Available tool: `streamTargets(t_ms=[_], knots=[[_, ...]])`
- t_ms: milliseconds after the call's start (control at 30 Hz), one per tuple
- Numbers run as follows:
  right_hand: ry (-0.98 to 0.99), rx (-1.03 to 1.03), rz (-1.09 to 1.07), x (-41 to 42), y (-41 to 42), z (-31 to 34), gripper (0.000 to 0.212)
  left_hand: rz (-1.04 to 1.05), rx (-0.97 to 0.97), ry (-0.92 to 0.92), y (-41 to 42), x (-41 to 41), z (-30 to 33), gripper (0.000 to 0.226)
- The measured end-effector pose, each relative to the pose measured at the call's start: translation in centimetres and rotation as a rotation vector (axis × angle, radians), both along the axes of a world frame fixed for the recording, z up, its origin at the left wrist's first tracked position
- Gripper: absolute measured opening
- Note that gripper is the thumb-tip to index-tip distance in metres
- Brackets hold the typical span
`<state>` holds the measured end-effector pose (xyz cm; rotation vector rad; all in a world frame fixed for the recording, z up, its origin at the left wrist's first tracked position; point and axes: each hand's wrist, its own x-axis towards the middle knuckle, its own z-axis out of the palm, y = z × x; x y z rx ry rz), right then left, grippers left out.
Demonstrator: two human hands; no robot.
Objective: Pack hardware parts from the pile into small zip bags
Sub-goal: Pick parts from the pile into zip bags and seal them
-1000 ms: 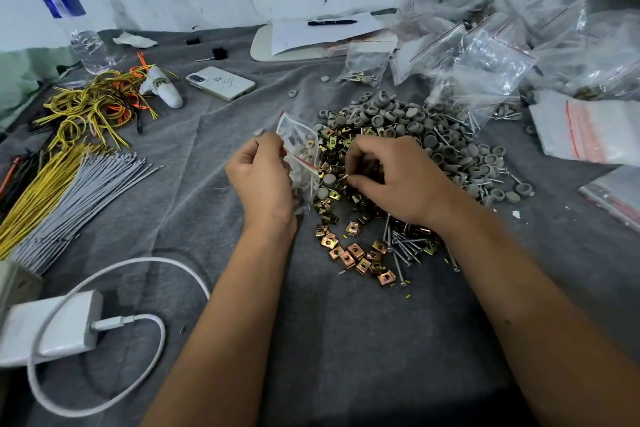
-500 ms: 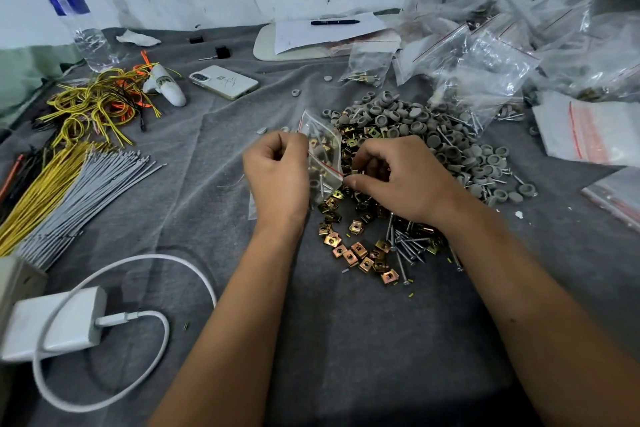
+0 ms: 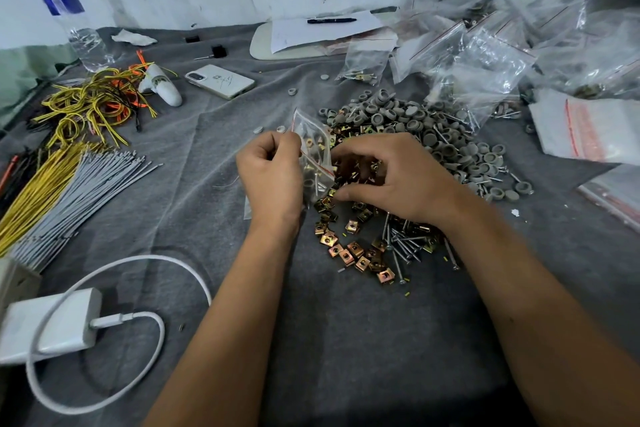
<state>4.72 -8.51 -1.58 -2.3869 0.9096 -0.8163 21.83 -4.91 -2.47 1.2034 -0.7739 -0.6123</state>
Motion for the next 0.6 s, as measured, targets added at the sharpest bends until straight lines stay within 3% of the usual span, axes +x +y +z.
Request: streamTargets(t_ms=[167, 367, 467, 600], knots=[[0.197, 0.077, 0.062, -1.9, -0.4, 1.1, 0.025, 0.005, 0.008, 0.017, -0.1, 0.0, -0.1, 0.030], [0.443, 0.116, 0.088, -1.5, -0.3, 0.7, 0.022, -0.001, 0.004, 0.034, 0.0, -0.1, 0.0, 0.027], [0.291, 0.092, 0.070, -1.5, -0.5, 0.6, 0.017, -0.004, 0.004, 0.033, -0.1, -0.1, 0.0, 0.025], [-0.032, 0.233, 0.043, -1.3, -0.4, 0.8, 0.016, -0.002, -0.006, 0.013, -0.1, -0.2, -0.3, 0.026]])
